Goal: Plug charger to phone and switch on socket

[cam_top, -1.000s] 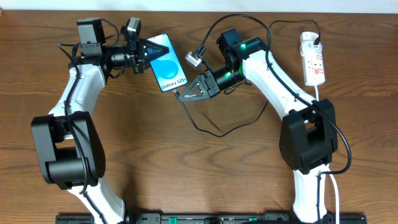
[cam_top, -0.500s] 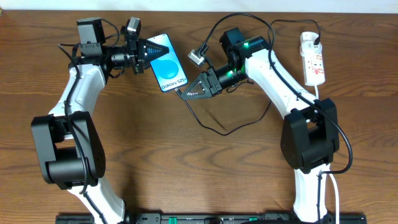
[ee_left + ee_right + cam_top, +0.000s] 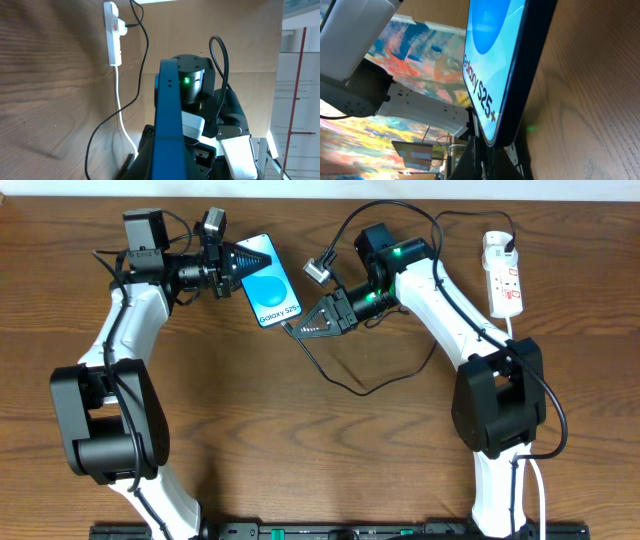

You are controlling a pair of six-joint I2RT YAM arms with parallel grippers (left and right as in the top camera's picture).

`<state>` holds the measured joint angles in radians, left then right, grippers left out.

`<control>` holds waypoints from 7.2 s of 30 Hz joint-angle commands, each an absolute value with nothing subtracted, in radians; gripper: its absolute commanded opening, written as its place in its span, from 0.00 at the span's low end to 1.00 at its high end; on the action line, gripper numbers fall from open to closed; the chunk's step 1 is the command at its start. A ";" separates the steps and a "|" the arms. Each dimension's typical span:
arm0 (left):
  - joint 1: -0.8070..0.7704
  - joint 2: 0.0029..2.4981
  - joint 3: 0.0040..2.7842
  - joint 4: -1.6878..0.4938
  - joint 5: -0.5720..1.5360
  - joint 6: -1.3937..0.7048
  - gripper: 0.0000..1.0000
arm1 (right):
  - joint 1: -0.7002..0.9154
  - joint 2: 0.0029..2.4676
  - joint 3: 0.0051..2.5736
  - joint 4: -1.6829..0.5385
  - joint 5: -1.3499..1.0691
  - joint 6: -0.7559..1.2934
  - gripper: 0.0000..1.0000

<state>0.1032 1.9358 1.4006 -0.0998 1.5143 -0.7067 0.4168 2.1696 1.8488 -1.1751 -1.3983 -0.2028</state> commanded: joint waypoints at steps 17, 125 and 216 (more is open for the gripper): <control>0.105 1.921 1.408 -0.097 1.472 -0.712 0.08 | 0.408 2.158 1.849 -1.060 -1.450 -0.087 0.01; 0.163 1.916 1.408 0.004 1.185 -0.818 0.07 | 0.542 2.179 1.706 -0.888 0.001 0.174 0.31; 0.086 1.916 1.408 0.276 1.192 -1.012 0.08 | 0.414 2.106 1.707 -0.523 -1.362 0.476 0.01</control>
<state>0.0834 1.9358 1.4002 0.2665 1.1999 -0.9989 0.4088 2.1067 1.7058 -0.5369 -1.3529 0.4168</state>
